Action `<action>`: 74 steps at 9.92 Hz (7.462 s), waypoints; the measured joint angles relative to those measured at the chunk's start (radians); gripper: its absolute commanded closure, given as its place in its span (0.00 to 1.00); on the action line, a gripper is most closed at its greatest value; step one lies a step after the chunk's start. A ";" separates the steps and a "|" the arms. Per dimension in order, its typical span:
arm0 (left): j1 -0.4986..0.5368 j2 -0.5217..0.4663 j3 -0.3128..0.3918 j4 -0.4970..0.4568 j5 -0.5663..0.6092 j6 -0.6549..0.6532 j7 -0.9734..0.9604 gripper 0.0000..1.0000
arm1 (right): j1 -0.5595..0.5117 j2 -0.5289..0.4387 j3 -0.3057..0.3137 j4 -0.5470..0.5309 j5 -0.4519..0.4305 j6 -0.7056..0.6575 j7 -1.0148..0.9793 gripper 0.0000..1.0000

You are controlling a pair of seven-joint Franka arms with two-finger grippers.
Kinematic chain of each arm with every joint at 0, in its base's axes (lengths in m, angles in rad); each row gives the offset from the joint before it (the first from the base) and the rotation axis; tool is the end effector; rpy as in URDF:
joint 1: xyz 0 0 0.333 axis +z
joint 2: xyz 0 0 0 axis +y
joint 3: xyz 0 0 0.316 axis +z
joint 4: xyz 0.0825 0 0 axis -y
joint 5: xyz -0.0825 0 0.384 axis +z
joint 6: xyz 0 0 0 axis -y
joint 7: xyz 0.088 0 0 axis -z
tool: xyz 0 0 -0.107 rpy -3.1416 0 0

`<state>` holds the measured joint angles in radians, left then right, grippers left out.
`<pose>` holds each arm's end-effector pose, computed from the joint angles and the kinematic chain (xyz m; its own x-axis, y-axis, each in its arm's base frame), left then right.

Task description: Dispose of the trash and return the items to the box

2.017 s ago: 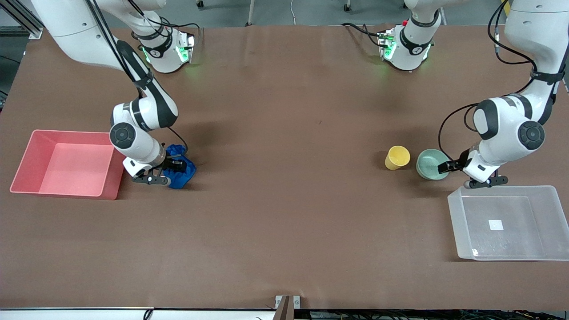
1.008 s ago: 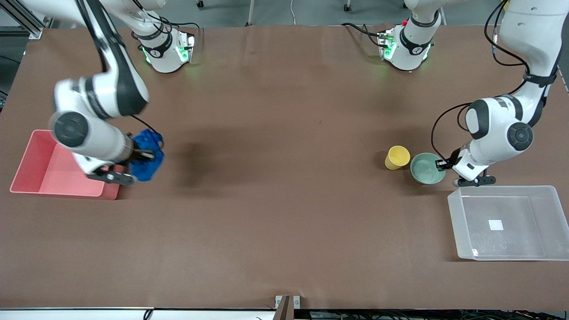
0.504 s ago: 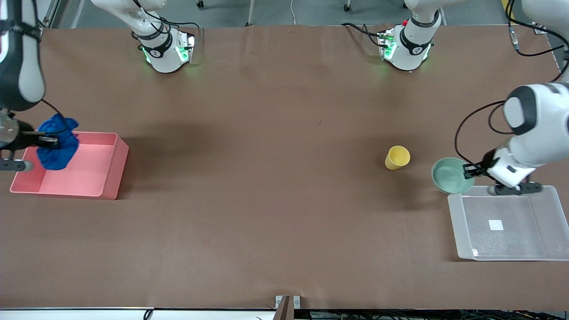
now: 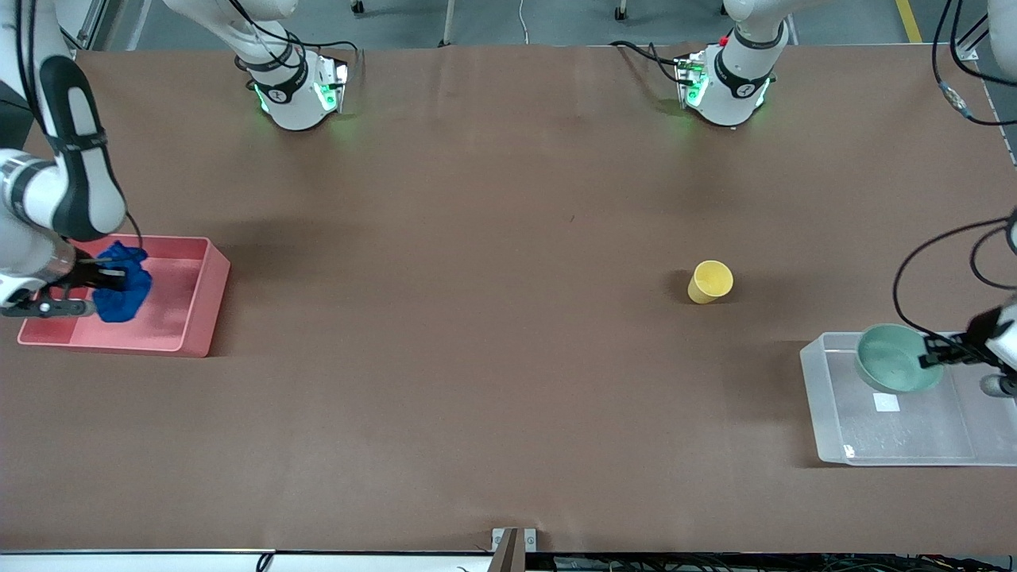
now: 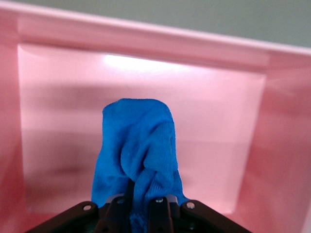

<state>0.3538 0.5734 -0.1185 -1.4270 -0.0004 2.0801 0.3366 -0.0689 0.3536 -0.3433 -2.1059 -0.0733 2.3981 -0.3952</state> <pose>0.6966 0.1834 0.3713 0.9920 -0.0775 0.0993 -0.0812 -0.9961 0.0336 0.5283 -0.2293 0.2542 0.9929 0.0478 -0.1086 0.0620 -0.9894 0.1315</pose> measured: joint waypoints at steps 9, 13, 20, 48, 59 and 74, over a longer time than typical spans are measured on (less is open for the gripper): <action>-0.008 0.325 0.052 0.190 0.017 0.123 0.032 0.05 | 0.024 -0.172 0.077 0.285 0.049 -0.464 0.189 0.00; -0.057 0.157 0.041 0.201 0.051 0.064 0.018 0.00 | 0.004 -0.348 0.222 0.507 0.050 -0.812 0.359 0.00; -0.338 -0.434 0.034 -0.630 0.055 0.177 -0.283 0.03 | 0.002 -0.382 0.235 0.625 0.050 -0.935 0.373 0.00; -0.429 0.182 0.546 -0.019 -0.316 0.139 0.321 0.97 | 0.001 -0.380 0.239 0.625 0.050 -0.922 0.380 0.00; -0.421 -0.179 0.385 -0.139 -0.170 0.051 0.066 0.00 | 0.001 -0.380 0.239 0.624 0.050 -0.922 0.381 0.00; -0.408 -0.587 0.051 -0.154 -0.023 -0.469 -0.395 0.00 | 0.001 -0.380 0.239 0.624 0.050 -0.923 0.381 0.00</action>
<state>-0.0539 -0.0139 -0.0671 -1.5813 -0.0232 1.6111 -0.0585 -0.0680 -0.0264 -0.1042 -1.4817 -0.0236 1.4753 -0.0138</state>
